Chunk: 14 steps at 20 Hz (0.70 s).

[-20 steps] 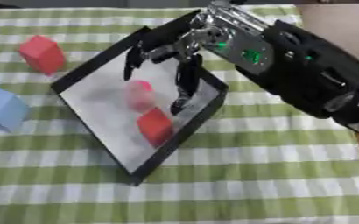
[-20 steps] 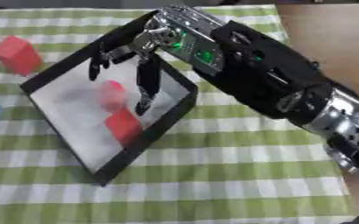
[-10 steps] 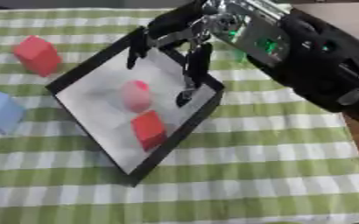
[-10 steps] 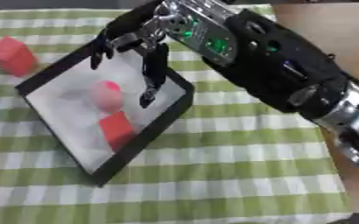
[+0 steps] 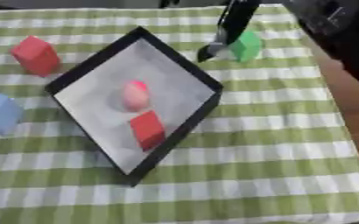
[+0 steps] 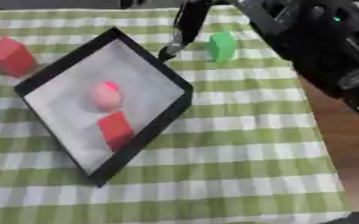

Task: Pick up objects on the table and place them in the box.

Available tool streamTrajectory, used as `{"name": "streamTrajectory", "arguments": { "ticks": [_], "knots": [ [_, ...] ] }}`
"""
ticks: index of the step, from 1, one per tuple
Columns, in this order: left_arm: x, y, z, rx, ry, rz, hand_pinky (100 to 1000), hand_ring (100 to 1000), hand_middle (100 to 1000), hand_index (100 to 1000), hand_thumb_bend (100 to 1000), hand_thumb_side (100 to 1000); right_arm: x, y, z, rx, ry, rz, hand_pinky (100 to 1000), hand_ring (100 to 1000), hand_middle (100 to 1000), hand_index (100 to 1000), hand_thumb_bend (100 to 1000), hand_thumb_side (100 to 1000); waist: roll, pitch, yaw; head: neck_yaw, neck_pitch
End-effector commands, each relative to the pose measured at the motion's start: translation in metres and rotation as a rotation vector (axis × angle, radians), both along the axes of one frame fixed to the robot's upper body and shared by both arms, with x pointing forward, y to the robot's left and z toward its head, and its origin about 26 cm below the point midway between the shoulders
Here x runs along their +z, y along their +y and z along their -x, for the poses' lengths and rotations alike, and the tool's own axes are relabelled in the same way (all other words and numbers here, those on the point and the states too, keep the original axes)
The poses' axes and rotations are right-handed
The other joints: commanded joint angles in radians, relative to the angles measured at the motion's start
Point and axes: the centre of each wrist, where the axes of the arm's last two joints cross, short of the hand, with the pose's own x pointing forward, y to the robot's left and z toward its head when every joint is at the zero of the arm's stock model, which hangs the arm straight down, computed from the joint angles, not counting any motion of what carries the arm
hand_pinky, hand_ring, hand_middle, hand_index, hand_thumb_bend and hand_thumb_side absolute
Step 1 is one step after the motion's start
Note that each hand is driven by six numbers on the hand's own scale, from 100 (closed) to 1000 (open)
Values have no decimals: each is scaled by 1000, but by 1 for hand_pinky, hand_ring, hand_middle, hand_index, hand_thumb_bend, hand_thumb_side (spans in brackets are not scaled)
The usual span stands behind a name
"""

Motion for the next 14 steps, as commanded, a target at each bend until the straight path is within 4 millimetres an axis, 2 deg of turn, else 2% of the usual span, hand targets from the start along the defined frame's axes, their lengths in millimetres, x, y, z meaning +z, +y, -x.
{"name": "streamTrajectory", "arguments": {
  "ticks": [1, 5, 10, 14],
  "knots": [
    [9, 7, 1, 12, -18, -25, 801, 886, 788, 855, 317, 764, 17, -37, -8, -119, -56, -53, 880, 850, 824, 874, 596, 190, 5, -17, -1, 1, -2],
    [8, 7, 2, 11, -17, -23, 801, 886, 789, 854, 317, 765, 7, -59, -23, -190, -42, -29, 884, 869, 848, 891, 605, 197, 6, -13, 3, -5, -2],
    [8, 6, 1, 10, -20, -20, 801, 887, 789, 853, 316, 765, -3, -68, -40, -211, 12, 65, 886, 883, 866, 897, 606, 185, 6, -11, 8, -4, -6],
    [9, 5, 0, 7, -23, -18, 801, 887, 789, 853, 317, 765, -11, -72, -51, -211, 40, 128, 887, 888, 874, 902, 606, 177, 7, -11, 10, 1, -21]
  ]
}}
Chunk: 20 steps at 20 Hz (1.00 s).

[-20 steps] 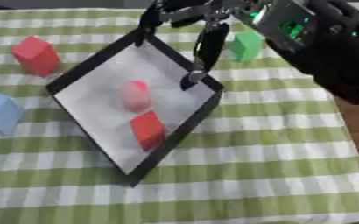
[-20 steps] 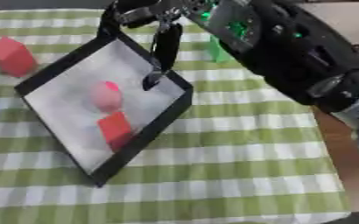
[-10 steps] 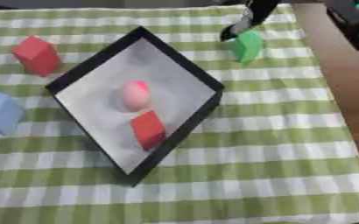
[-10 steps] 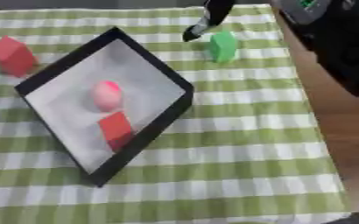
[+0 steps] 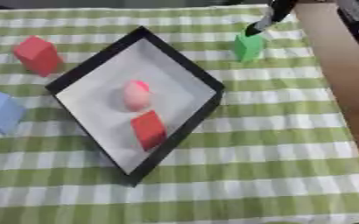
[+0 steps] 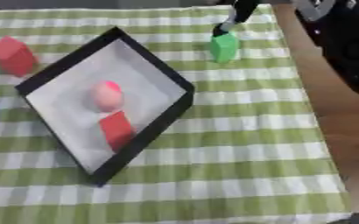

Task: Pick up objects on the table and place them in the box.

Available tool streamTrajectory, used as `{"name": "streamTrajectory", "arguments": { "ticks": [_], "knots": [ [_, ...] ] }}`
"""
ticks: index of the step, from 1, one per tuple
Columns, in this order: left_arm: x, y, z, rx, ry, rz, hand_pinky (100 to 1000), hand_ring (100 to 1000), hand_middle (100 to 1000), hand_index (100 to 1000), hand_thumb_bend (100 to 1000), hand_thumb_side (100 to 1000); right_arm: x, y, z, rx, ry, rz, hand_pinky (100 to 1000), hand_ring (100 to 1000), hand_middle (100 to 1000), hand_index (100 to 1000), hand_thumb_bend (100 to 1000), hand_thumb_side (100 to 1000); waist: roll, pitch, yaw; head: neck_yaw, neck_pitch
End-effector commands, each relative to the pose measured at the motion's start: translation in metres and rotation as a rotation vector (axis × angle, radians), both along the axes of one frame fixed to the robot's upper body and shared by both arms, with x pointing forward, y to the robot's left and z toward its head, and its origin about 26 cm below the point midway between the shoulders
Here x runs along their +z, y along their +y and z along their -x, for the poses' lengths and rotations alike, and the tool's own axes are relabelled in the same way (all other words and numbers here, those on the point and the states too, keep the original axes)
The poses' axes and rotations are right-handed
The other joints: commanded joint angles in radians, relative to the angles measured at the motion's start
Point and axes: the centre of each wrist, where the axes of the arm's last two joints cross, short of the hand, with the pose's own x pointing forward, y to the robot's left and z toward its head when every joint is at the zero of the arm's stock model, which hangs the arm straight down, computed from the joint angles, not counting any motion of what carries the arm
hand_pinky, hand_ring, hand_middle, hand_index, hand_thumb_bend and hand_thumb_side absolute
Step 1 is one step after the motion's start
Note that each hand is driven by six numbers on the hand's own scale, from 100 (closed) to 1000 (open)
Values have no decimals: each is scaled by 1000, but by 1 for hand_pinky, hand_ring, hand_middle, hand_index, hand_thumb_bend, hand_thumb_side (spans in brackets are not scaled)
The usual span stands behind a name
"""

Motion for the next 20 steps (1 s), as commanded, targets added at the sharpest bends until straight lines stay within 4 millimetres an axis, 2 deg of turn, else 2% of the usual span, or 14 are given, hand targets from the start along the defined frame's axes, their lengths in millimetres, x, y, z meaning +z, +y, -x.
{"name": "streamTrajectory", "arguments": {
  "ticks": [1, 8, 20],
  "knots": [
    [10, 5, 0, 5, -25, -18, 801, 887, 789, 853, 316, 765, 9, -8, -6, -6, -15, 40, 887, 890, 876, 903, 605, 175, 7, -11, 2, 3, -23],
    [10, 3, -1, 0, -26, -16, 802, 888, 790, 853, 315, 766, -13, -23, -23, 36, -17, 117, 891, 897, 883, 907, 593, 161, 9, -8, 6, 1, -42],
    [11, 3, -2, -3, -30, -15, 802, 889, 790, 851, 313, 768, -31, -33, -32, 12, -18, 158, 887, 896, 882, 908, 569, 147, 8, -1, 9, 1, -41]
  ]
}}
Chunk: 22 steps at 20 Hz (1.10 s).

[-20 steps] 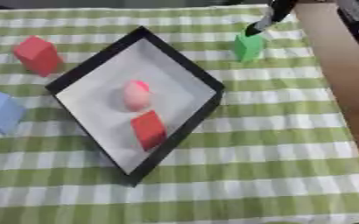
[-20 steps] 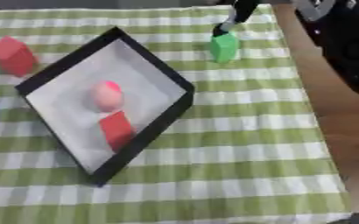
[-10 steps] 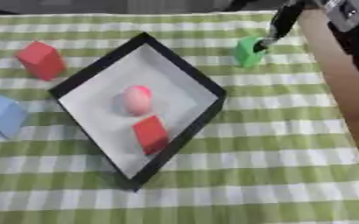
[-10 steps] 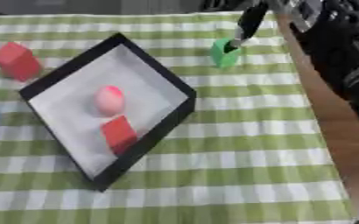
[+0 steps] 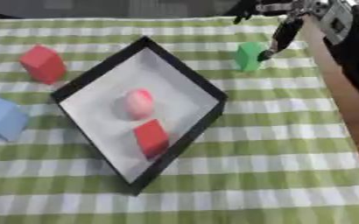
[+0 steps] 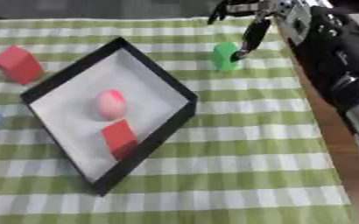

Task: Pick up objects on the table and place them in the box.

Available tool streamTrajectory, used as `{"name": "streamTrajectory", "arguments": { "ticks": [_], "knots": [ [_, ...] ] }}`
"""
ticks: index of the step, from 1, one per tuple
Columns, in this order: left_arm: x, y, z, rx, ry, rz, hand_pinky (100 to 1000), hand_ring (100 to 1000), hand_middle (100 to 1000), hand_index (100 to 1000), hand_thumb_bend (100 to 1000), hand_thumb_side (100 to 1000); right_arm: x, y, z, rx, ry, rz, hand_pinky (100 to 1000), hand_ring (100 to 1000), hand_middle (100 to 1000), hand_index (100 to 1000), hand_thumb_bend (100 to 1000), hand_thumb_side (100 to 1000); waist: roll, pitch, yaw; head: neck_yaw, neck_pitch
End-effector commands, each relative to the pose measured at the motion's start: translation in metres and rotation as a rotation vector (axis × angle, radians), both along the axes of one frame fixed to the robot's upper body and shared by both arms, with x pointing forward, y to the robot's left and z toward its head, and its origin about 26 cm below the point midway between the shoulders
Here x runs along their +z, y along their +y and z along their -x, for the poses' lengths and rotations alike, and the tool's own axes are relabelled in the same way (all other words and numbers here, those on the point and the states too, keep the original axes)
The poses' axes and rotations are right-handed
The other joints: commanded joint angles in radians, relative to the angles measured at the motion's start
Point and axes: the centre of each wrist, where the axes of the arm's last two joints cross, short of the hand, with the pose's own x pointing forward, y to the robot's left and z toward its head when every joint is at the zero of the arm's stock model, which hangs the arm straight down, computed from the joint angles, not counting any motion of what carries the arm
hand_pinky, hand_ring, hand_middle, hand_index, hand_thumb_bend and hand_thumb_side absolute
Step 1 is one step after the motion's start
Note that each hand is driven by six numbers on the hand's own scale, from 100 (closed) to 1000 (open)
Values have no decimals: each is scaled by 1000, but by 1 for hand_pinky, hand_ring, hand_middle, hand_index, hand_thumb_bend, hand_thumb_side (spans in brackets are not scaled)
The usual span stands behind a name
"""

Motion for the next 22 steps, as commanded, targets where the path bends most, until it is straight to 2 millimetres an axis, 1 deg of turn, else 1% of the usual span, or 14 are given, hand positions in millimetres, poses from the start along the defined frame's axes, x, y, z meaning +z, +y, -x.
{"name": "streamTrajectory", "arguments": {
  "ticks": [1, 9, 13, 18, 22],
  "knots": [
    [10, 3, -1, -1, -27, -15, 803, 889, 790, 851, 313, 768, 13, -4, 0, 0, -27, 26, 886, 896, 880, 907, 567, 148, 8, -1, 2, -2, -7],
    [11, 2, -2, -5, -31, -13, 803, 889, 791, 850, 312, 768, -7, -4, -4, -11, -7, 46, 876, 870, 834, 898, 555, 140, 10, 4, 8, -4, -8],
    [11, 2, -2, -7, -33, -12, 803, 889, 791, 850, 311, 769, -16, -3, -6, -15, 3, 52, 865, 846, 801, 878, 544, 133, 10, 6, 10, -5, -1],
    [12, 1, -2, -7, -34, -11, 803, 889, 791, 850, 311, 768, -22, -4, -7, -27, 5, 51, 845, 812, 748, 831, 502, 100, 11, 7, 11, -9, 6],
    [12, 1, -3, -8, -35, -11, 803, 890, 791, 850, 310, 768, -25, -5, -7, -55, -9, 43, 832, 792, 725, 815, 480, 100, 11, 7, 11, -10, 5]
  ]
}}
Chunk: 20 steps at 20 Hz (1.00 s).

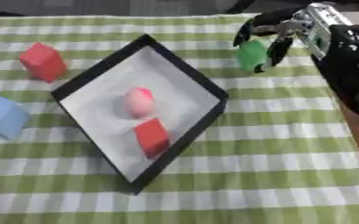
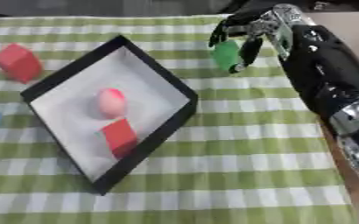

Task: Pick up objects on the table and place them in the box.

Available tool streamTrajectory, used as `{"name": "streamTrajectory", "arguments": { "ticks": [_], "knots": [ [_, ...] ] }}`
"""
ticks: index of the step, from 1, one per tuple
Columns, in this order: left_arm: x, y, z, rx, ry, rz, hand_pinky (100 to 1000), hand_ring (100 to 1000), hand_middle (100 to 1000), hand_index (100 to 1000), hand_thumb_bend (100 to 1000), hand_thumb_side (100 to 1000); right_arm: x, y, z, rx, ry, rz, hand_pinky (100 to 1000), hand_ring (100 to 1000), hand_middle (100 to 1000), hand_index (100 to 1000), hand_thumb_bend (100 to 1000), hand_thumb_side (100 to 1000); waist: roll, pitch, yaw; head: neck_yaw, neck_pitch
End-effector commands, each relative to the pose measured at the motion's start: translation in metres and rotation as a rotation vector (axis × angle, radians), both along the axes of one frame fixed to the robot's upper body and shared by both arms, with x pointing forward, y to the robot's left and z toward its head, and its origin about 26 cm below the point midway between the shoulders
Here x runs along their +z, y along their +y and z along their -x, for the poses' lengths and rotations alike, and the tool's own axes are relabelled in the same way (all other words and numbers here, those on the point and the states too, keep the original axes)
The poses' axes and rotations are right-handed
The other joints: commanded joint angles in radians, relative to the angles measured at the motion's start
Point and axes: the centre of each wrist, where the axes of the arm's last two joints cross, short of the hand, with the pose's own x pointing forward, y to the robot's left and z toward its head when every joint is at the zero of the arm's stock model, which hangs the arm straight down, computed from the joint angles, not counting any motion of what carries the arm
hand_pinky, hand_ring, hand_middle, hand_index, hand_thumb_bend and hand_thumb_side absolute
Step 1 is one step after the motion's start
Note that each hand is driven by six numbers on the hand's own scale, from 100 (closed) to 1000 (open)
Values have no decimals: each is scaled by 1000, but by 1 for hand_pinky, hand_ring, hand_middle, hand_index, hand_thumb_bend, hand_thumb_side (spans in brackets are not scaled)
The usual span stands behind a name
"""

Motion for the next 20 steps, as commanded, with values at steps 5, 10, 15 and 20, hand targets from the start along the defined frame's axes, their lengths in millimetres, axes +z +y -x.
{"name": "streamTrajectory", "arguments": {
  "ticks": [5, 10, 15, 20],
  "knots": [
    [9, 2, -1, -4, -24, -18, 803, 890, 791, 849, 309, 770, 10, -6, 0, -43, -51, -17, 822, 769, 702, 801, 469, 100, 12, 1, -1, -3, 2],
    [9, 2, -1, -5, -24, -18, 803, 890, 791, 846, 308, 770, 8, -5, -1, -56, -54, -29, 806, 734, 646, 773, 452, 100, 12, 1, -1, -4, 0],
    [9, 2, -1, -5, -24, -19, 803, 890, 788, 844, 308, 769, 8, -14, 3, -67, -63, -55, 801, 711, 529, 692, 406, 100, 11, 2, -1, -4, 0],
    [9, 3, -1, -2, -24, -21, 803, 890, 788, 844, 307, 769, 21, -15, 7, -54, -76, -93, 793, 671, 457, 623, 341, 100, 10, 0, -4, -3, 4]
  ]
}}
